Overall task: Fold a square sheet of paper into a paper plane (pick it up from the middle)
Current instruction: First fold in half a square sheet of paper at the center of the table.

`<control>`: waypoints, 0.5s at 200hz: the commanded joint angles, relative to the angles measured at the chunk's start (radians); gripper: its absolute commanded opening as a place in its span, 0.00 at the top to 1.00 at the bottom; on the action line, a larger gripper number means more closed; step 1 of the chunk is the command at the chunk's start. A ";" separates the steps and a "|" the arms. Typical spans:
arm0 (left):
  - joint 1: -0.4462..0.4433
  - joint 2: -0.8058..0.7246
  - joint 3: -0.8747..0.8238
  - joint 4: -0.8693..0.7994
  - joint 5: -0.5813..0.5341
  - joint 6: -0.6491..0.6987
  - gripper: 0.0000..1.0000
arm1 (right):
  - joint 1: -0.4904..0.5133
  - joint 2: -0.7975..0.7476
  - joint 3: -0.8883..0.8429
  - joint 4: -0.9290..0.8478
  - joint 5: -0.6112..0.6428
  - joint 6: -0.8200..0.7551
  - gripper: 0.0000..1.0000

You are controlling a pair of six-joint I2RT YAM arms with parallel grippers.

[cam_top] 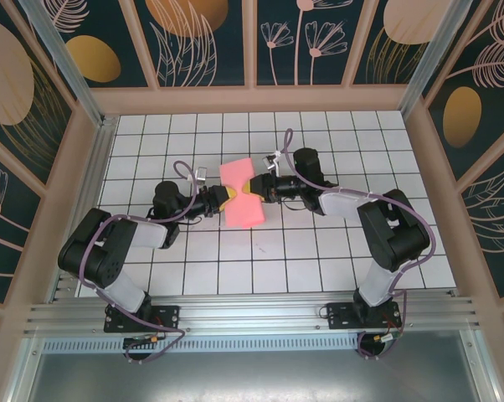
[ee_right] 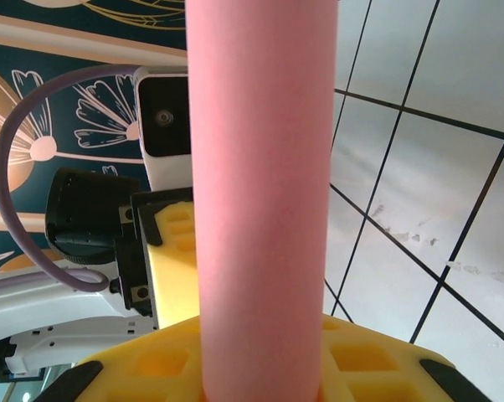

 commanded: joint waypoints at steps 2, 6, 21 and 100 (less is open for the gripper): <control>-0.005 -0.009 0.017 -0.044 -0.007 0.056 0.86 | 0.004 0.000 -0.029 0.029 -0.024 -0.001 0.68; -0.004 -0.012 0.019 -0.055 -0.011 0.064 0.89 | 0.004 0.000 -0.030 0.026 -0.022 -0.004 0.66; -0.004 -0.014 0.027 -0.095 -0.021 0.091 0.97 | 0.002 -0.003 -0.036 0.001 -0.008 -0.024 0.58; -0.028 -0.023 0.223 -0.874 -0.250 0.522 1.00 | -0.023 -0.041 0.024 -0.508 0.391 -0.365 0.25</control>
